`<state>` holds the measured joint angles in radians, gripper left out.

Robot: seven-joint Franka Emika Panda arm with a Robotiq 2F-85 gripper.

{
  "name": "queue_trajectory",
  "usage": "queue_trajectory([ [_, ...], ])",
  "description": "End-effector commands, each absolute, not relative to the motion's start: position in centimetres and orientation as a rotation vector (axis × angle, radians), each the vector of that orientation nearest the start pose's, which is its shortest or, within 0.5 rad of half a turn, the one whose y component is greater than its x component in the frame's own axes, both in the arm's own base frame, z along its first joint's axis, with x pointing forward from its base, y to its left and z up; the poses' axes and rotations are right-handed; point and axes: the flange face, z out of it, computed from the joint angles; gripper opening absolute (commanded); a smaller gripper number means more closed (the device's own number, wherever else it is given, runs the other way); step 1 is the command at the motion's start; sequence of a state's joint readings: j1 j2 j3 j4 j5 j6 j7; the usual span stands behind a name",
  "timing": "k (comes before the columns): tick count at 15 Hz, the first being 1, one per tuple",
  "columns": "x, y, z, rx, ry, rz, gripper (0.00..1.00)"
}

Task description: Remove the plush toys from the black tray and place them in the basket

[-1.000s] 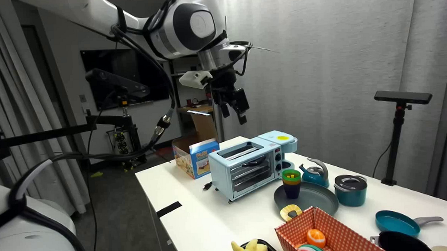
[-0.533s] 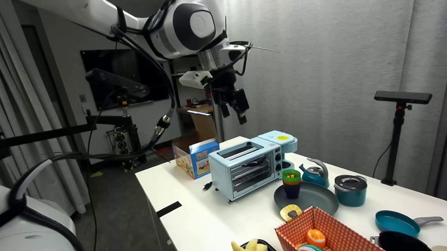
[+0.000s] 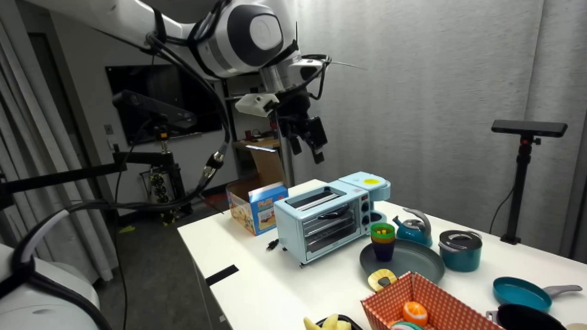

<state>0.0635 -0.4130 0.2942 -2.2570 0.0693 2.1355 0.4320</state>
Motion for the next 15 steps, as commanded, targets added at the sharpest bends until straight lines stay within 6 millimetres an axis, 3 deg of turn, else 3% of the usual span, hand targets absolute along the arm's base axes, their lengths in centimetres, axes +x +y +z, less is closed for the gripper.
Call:
queue_trajectory([
  [1, 42.5, 17.5, 54.4, -3.056, 0.175, -0.422, 1.00],
  [8, 42.1, 15.5, 51.4, -3.096, 0.228, -0.315, 1.00],
  [12, 41.2, 13.8, 48.1, -3.129, 0.260, -0.205, 1.00],
  [15, 40.4, 12.4, 44.6, -3.155, 0.278, -0.108, 1.00],
])
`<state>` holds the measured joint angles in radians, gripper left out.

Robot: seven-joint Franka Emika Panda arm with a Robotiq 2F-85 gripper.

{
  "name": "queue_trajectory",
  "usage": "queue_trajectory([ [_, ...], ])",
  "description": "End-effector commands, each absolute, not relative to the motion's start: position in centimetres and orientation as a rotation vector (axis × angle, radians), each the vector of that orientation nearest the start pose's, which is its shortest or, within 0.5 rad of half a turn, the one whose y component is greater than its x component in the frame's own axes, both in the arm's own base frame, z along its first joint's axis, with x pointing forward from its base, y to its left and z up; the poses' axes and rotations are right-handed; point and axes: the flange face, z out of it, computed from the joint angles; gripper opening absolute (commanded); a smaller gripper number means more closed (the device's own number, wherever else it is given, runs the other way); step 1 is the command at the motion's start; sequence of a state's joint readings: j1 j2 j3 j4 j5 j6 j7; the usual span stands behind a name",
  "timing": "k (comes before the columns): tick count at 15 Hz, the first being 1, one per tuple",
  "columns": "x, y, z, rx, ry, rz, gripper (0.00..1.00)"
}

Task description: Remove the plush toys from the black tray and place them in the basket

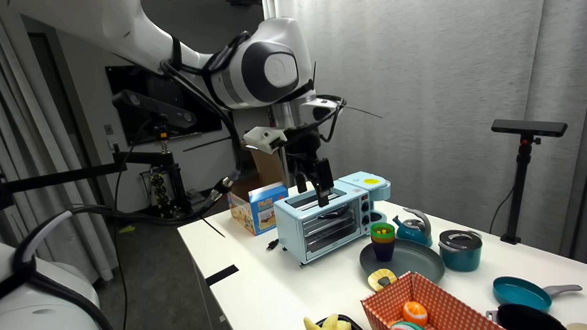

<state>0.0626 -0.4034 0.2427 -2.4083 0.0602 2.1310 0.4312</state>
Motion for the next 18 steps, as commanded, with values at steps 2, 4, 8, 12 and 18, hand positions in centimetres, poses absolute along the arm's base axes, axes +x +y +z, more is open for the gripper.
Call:
queue_trajectory([
  [2, 39.7, 11.4, 42.1, -3.174, 0.288, -0.045, 1.00],
  [4, 39.0, 10.3, 39.5, -3.192, 0.295, 0.010, 1.00],
  [8, 38.0, 8.7, 35.3, -3.225, 0.301, 0.095, 1.00],
  [12, 37.8, 8.2, 31.8, -3.214, 0.285, 0.137, 1.00],
  [18, 37.8, 8.9, 27.1, -3.177, 0.235, 0.201, 1.00],
])
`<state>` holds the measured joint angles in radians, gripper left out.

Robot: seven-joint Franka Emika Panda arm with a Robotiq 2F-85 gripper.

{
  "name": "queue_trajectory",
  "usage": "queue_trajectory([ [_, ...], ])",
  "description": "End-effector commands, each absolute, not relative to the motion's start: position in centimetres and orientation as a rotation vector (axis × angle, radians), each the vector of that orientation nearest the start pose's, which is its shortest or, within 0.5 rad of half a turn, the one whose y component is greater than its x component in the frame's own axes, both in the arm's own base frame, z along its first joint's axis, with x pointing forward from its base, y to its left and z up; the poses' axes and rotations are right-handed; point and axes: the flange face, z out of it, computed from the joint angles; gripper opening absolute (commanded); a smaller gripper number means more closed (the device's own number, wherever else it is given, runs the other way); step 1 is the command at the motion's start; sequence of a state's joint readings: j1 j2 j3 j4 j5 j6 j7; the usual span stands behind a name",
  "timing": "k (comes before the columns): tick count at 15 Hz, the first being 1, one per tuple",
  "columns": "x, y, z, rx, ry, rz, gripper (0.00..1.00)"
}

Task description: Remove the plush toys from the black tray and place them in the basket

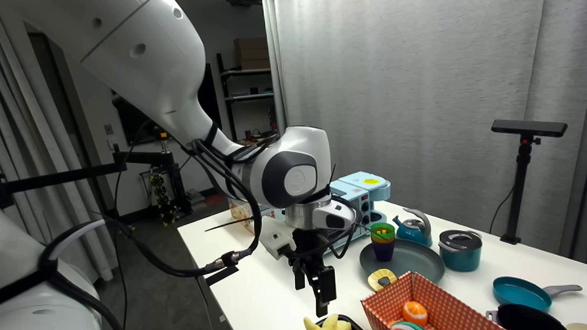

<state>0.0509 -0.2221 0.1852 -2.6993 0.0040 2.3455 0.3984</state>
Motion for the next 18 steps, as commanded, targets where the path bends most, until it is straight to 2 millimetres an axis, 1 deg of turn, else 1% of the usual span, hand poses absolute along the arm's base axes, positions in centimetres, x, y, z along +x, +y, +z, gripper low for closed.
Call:
queue_trajectory([
  [1, 38.0, 9.0, 26.4, -3.171, 0.226, 0.206, 1.00],
  [9, 39.4, 10.7, 21.9, -3.142, 0.156, 0.179, 1.00],
  [11, 39.9, 10.9, 20.9, -3.138, 0.150, 0.168, 0.93],
  [12, 40.2, 11.0, 20.5, -3.135, 0.151, 0.157, 0.94],
  [13, 40.6, 11.1, 20.1, -3.132, 0.152, 0.148, 0.92],
  [14, 40.9, 11.1, 19.7, -3.131, 0.155, 0.140, 0.94],
  [15, 41.3, 11.1, 19.2, -3.131, 0.157, 0.135, 0.92],
  [18, 42.2, 10.5, 18.0, -3.131, 0.177, 0.134, 0.94],
])
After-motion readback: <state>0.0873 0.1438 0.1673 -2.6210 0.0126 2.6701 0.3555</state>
